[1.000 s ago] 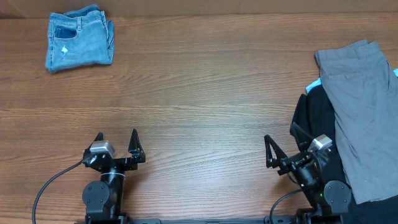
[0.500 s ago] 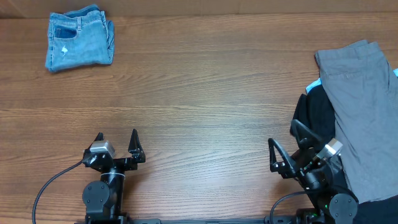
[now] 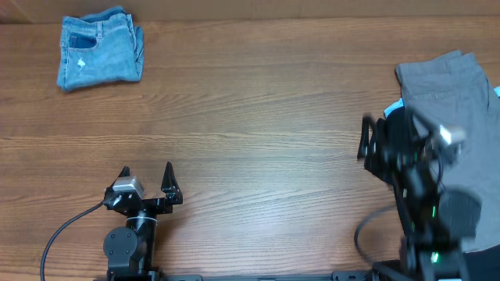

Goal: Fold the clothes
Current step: 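Grasp the edge of the grey pants with the right gripper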

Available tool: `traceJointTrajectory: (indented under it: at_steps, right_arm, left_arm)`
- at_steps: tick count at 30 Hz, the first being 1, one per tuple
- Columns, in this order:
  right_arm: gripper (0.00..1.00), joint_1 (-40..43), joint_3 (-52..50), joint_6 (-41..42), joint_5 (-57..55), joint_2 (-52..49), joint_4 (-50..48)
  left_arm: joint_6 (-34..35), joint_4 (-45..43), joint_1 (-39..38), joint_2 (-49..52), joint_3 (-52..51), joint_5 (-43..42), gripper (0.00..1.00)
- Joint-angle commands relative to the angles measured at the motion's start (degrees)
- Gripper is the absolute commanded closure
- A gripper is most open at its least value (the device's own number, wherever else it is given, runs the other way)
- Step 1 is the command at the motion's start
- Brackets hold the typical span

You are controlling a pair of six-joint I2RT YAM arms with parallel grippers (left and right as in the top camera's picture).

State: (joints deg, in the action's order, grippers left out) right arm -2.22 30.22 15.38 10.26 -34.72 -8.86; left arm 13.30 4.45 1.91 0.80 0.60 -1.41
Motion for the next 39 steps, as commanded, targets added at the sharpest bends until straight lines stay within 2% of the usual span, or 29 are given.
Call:
traceJointTrajectory:
  at_steps: [1, 5, 10, 14, 22, 29, 33, 39]
  right_arm:
    - [0.0, 0.61, 11.28, -4.42, -5.27, -12.48, 3.61]
    - [0.0, 1.62, 29.27, -11.43, -6.1, -29.46, 16.26]
    - [0.0, 4.5, 52.65, -14.23, -15.08, -49.35, 36.35]
    - [0.0, 6.12, 63.08, -14.43, -20.02, -58.97, 43.82]
    - [0.0, 7.26, 63.78, -23.04, -25.99, -68.81, 40.26]
    - [0.0, 7.56, 64.59, -31.87, -36.17, -78.77, 36.98]
    - [0.0, 7.58, 65.09, -34.53, -42.45, -83.69, 36.06]
    - [0.0, 7.63, 65.11, -36.63, -42.36, -88.74, 36.0]
  left_arm:
    - [-1.11, -0.02, 0.31, -0.52, -0.31, 0.37, 0.0]
    - [-1.11, -0.02, 0.31, -0.52, -0.31, 0.37, 0.0]
    - [-1.09, -0.02, 0.31, -0.52, -0.31, 0.37, 0.0]
    - [-1.09, -0.02, 0.31, -0.52, -0.31, 0.37, 0.0]
    - [-1.09, -0.02, 0.31, -0.52, -0.31, 0.37, 0.0]
    - [-1.11, -0.02, 0.31, -0.52, -0.31, 0.37, 0.0]
    - [-1.09, -0.02, 0.31, -0.52, -0.31, 0.37, 0.0]
    - [-1.09, -0.02, 0.31, -0.52, -0.31, 0.39, 0.0]
